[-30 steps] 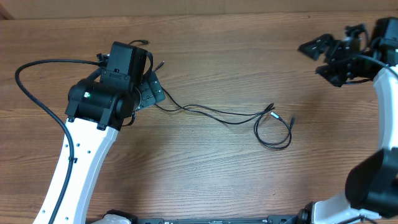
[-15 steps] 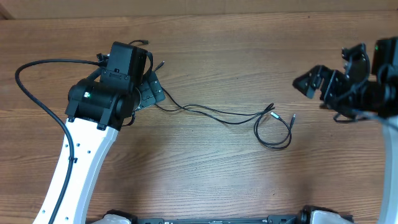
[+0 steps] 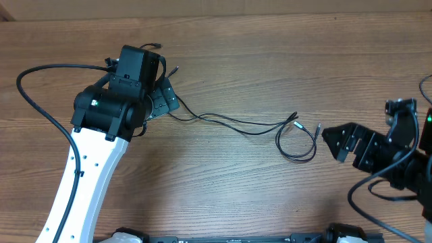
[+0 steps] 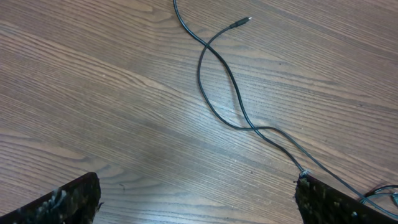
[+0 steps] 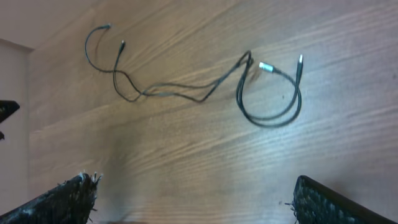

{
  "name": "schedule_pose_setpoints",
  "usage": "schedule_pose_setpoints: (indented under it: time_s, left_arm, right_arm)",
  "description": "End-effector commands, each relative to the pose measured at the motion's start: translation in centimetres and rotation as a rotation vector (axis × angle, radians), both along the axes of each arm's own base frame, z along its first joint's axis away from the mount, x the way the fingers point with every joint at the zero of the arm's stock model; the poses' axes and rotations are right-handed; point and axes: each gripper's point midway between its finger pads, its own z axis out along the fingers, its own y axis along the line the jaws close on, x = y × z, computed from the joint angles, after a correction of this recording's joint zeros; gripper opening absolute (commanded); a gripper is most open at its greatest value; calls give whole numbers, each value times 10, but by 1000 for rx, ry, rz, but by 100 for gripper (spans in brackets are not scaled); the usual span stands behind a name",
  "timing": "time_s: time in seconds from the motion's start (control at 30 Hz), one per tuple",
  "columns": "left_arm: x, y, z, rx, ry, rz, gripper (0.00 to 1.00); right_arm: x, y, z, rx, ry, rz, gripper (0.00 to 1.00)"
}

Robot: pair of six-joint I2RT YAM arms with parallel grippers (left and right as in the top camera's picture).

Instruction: Untangle cables

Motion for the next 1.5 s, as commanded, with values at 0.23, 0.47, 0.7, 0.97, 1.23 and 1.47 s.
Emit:
schedule_pose_setpoints:
  time_s: [0.23,0.47,0.7,0.97,1.23,1.47]
  left_arm:
    - [0,5,7,10,-25,11,100]
    - [0,5,7,10,-25,11,100]
    - [0,5,7,10,-25,11,100]
    - [0,5,7,10,-25,11,100]
    - [0,5,7,10,-25,11,100]
    - [0,5,7,10,-25,11,100]
  right_arm:
    - [2,-1,-8,2,43,-5,100]
    - [7,-2,-13,7,72,-5,100]
    - [17,-3,-22,15,123,-5,100]
    - [30,-9,-38,5,200,-10,100]
    - [21,-14,-58,-4,354,-25,100]
    - [4,-9,-41,-68,226,96,100]
